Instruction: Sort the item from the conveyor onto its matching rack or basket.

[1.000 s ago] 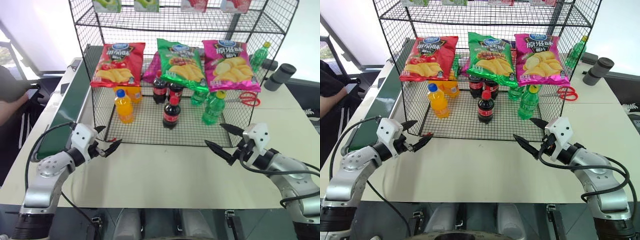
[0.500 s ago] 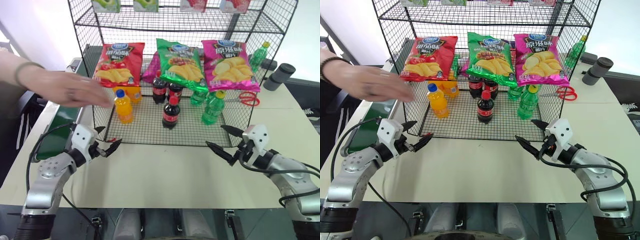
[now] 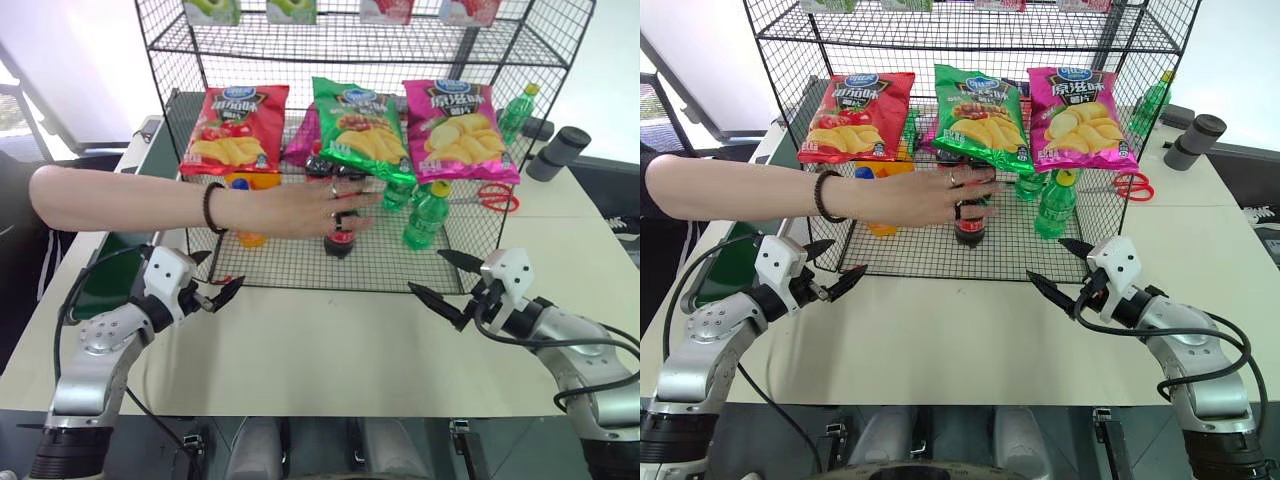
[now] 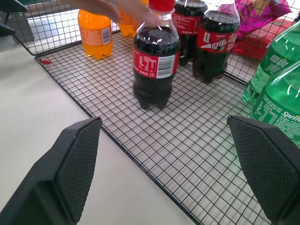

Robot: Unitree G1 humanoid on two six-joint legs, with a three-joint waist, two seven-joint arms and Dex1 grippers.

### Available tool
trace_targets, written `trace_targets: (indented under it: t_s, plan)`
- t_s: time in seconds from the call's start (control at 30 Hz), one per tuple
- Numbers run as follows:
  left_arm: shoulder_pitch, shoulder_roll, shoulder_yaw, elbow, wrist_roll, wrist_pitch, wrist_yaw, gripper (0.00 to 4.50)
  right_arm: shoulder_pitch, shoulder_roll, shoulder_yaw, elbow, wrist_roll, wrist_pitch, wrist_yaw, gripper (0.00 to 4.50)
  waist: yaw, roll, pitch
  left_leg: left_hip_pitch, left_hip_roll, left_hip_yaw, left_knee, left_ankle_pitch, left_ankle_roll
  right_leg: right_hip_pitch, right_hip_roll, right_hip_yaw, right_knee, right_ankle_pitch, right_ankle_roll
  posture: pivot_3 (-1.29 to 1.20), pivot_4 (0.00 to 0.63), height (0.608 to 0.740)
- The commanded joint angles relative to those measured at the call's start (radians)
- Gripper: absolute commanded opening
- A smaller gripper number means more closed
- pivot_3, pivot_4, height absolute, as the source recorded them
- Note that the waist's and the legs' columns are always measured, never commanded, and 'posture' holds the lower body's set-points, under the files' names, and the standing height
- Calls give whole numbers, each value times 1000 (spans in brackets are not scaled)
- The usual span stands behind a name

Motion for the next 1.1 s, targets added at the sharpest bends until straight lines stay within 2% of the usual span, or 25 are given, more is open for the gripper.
trace_targets:
  t_s: [0.03, 0.77, 1.1]
  plan:
    - [-8, -4, 13, -12, 2, -11, 6, 4500, -12, -2, -17, -8, 1, -21, 5, 4454, 0, 0, 0, 0, 0, 0, 0, 0, 0, 0, 0, 0, 0, 0, 0, 0, 150, 740]
    - [-14, -11, 1, -10, 4, -18, -22, 4500, 17, 8, -15, -29, -16, -29, -14, 4454, -1, 0, 0, 0, 0, 0, 0, 0, 0, 0, 0, 0, 0, 0, 0, 0, 150, 740]
    - [29, -20, 146, -115, -135, 89, 35, 4500, -34, 21, 17, 19, -39, -43, -10, 4454, -1, 0, 0, 0, 0, 0, 0, 0, 0, 0, 0, 0, 0, 0, 0, 0, 150, 740]
